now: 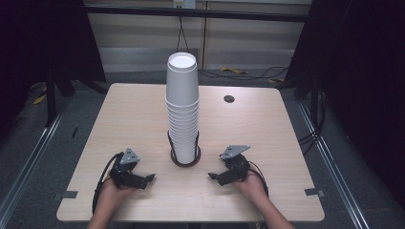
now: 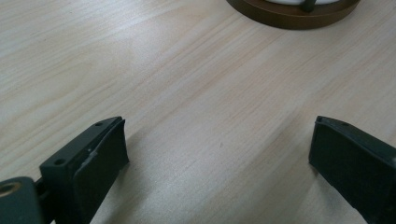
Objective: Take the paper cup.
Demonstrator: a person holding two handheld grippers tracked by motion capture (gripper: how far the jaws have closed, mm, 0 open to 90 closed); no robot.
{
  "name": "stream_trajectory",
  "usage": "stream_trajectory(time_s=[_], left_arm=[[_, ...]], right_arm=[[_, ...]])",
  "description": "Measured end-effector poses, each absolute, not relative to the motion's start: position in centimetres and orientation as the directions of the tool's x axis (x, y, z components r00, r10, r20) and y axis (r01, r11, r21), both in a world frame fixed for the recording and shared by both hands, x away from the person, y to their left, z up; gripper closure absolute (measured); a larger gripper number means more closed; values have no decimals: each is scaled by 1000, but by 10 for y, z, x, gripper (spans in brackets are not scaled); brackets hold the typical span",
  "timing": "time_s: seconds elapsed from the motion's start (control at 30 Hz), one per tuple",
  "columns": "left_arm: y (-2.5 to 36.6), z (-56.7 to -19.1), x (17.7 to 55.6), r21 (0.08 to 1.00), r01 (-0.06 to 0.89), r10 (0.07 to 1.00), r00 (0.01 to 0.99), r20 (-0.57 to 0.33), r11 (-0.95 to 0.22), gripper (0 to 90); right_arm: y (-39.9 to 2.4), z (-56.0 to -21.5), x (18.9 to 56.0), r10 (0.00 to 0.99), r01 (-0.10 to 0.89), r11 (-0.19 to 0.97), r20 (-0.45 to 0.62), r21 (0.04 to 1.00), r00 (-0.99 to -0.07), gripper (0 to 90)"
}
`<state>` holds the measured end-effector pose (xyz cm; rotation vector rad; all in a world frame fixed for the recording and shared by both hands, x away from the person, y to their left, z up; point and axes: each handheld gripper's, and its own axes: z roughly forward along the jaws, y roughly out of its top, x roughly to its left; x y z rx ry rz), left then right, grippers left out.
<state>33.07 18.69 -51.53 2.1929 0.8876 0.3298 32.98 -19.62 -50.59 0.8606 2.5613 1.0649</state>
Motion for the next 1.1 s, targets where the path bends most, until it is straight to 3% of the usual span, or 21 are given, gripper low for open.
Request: stream_trajectory(time_s=[0.53, 0.67, 0.8, 1.1], left_arm=[[186, -514, 330, 707, 511, 687, 725, -49, -489, 21], [189, -509, 329, 706, 525, 681, 728, -84, -474, 79], [191, -498, 332, 722, 522, 661, 741, -120, -454, 82], [190, -454, 340, 758, 489, 625, 768, -139, -432, 135]], right_arm=[[-196, -506, 327, 622, 445, 549, 10, 707, -783, 131], [-198, -501, 328, 624, 469, 555, 29, 687, -781, 183], [-203, -494, 330, 626, 502, 496, 109, 708, -772, 166], [-201, -455, 331, 616, 455, 490, 74, 744, -784, 159]])
